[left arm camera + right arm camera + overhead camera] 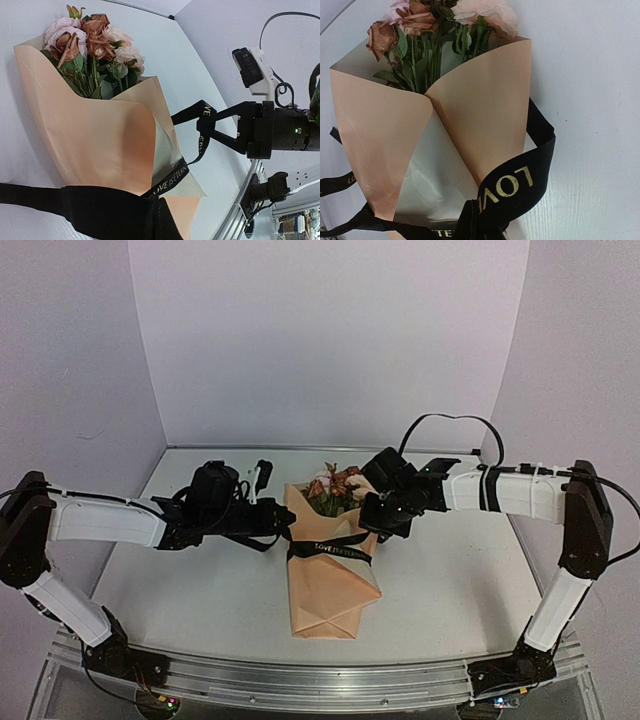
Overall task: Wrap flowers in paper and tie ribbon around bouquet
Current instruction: Tie the ribbon around the folded bouquet.
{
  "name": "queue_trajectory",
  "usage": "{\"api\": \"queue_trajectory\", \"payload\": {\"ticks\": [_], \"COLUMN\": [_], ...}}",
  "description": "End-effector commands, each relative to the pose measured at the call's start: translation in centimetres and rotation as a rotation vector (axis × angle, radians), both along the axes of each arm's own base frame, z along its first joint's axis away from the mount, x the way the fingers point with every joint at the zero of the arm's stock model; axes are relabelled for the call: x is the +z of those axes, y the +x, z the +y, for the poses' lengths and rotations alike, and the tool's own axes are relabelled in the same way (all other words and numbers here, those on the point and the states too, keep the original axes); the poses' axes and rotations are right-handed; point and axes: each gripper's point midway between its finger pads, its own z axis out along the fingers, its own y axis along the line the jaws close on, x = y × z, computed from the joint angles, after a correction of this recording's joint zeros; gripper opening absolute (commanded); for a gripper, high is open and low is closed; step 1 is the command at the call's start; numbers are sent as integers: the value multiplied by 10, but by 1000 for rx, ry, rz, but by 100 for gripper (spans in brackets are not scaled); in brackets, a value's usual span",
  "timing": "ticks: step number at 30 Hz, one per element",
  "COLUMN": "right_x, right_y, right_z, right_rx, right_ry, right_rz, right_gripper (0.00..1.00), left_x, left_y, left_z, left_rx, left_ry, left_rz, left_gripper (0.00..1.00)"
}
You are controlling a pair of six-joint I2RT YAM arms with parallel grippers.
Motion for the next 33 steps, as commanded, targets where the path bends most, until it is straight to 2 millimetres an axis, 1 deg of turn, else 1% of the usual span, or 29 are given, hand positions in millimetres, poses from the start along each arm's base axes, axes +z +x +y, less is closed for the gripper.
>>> {"api": "queue_trajectory", "payload": {"ticks": [1, 7, 12, 21, 33], "right_x": [15, 18, 17, 17, 18], "right_y": [9, 11, 11, 12, 12], "right_z": [-2, -3, -3, -3, -2], "right_rx": [-3, -6, -6, -5, 0], "right_ry": [-34, -45, -52, -52, -55], "right_rz": [-47, -56, -54, -53, -56], "right_gripper": [0, 0, 0, 0, 0], "left_x": [24, 24, 25, 24, 23], "left_y": [-3, -5, -7, -5, -6], "left_z": [-2, -7, -10, -8, -11], "left_rx": [-44, -74, -90, -72, -87], "left_ry": [-52, -64, -74, -76, -76], "left_rz": [-69, -64, -62, -57, -47], "left_gripper": [0, 0, 0, 0, 0]}}
